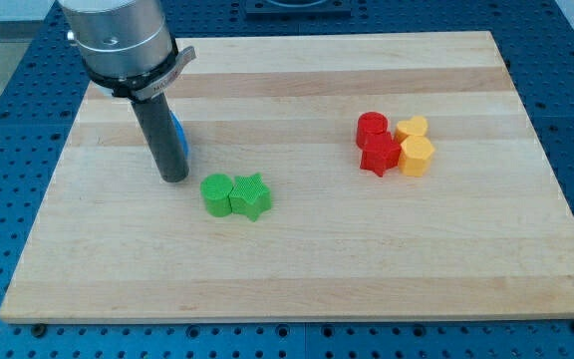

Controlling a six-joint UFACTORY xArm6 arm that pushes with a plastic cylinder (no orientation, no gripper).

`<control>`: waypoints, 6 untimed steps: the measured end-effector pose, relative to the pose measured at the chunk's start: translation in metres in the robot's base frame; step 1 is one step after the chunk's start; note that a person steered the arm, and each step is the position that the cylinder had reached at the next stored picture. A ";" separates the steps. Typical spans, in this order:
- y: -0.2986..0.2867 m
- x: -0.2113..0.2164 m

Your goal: Point your arm below the red star

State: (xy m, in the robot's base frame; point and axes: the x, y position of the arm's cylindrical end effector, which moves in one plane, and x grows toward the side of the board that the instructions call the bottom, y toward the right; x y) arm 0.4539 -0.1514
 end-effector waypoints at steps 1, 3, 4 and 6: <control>0.004 0.000; 0.012 0.000; 0.031 -0.001; 0.120 -0.013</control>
State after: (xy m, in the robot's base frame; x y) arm 0.4407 -0.0309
